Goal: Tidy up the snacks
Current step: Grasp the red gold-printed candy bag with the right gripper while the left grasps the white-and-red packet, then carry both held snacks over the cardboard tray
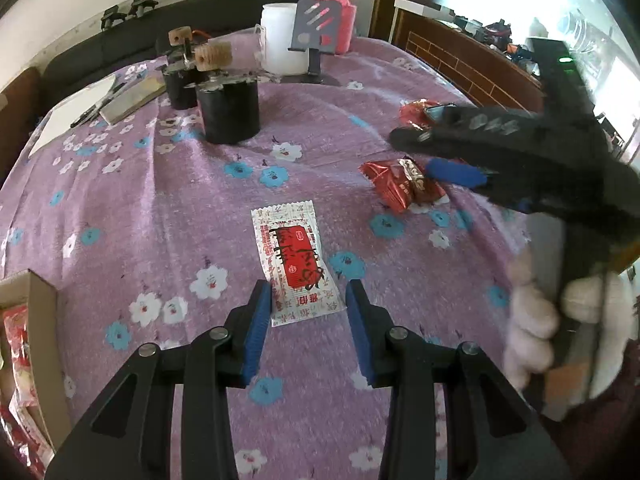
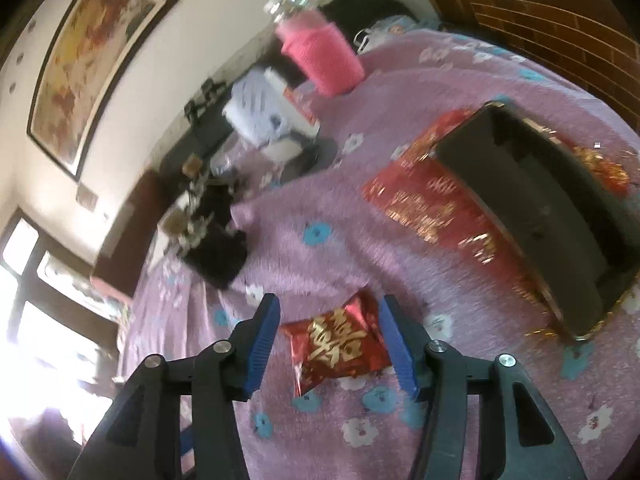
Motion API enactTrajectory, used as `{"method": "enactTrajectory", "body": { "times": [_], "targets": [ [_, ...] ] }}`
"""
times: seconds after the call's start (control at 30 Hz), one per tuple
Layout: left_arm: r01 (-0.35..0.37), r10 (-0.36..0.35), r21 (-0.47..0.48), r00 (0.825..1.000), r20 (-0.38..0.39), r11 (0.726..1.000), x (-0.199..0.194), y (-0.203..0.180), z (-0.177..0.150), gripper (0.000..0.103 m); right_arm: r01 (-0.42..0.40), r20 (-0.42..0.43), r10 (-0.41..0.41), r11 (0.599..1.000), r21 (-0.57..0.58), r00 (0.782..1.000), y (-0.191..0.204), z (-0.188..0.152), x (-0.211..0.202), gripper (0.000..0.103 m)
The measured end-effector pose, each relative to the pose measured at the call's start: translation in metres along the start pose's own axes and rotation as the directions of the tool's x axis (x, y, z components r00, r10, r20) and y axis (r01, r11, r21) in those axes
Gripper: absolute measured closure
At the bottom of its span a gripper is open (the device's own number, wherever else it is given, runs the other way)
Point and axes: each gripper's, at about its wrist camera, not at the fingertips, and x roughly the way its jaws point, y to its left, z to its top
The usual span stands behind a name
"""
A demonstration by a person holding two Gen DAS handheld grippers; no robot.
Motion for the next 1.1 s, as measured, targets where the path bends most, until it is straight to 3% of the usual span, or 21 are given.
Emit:
{"method": "enactTrajectory", "body": {
  "times": [0.1,0.2,0.27,0.33,0.37,0.4,0.53,0.7,0.87,1.1],
  "targets": [
    [0.006,-0.006,-0.023,1.000,0.000,1.000,-0.006,0.005,-0.005,0.068,0.064,-0.013,-0.066,0.995,-0.076,0.998,0.012,-0.006,0.010,0.042],
    [0.007,-0.008,-0.042,1.000,-0.014,0.999,-0.007,0.009,-0.011,0.068,0.119,-0.001,-0.121,0.979,-0.165,0.993,0.027,-0.013,0.014,0.032],
    [0.012,-0.013,-0.047,1.000,-0.020,0.999,-0.008,0.009,-0.016,0.068,0.177,0.020,-0.177,0.958,-0.225,0.984,0.036,-0.018,0.018,0.032],
    [0.018,-0.019,-0.051,1.000,-0.017,0.999,-0.012,0.009,-0.021,0.068,0.239,0.048,-0.235,0.928,-0.286,0.971,0.045,-0.024,0.023,0.035],
    [0.021,-0.022,-0.053,1.000,-0.012,0.998,-0.014,0.009,-0.023,0.068,0.276,0.064,-0.269,0.913,-0.300,0.961,0.047,-0.026,0.024,0.049],
    [0.022,-0.022,-0.056,1.000,-0.008,0.998,-0.017,0.009,-0.024,0.068,0.286,0.074,-0.276,0.911,-0.298,0.958,0.047,-0.026,0.023,0.055],
    [0.031,-0.030,-0.074,0.999,0.014,0.997,-0.029,0.013,-0.030,0.068,0.214,0.066,-0.204,0.952,-0.220,0.977,0.035,-0.018,0.012,0.062],
    [0.037,-0.034,-0.099,0.999,0.032,0.994,-0.047,0.020,-0.043,0.068,0.085,0.083,-0.074,0.987,-0.138,0.994,0.027,-0.008,-0.007,0.063],
    [0.052,-0.043,-0.147,0.997,0.062,0.988,-0.071,0.029,-0.060,0.067,-0.079,0.069,0.082,0.995,-0.057,0.994,0.018,-0.005,-0.017,0.064],
    [0.076,-0.049,-0.235,0.992,0.119,0.969,-0.103,0.050,-0.093,0.067,-0.128,0.047,0.129,0.991,-0.025,0.991,0.016,-0.012,-0.015,0.064]
  ]
}}
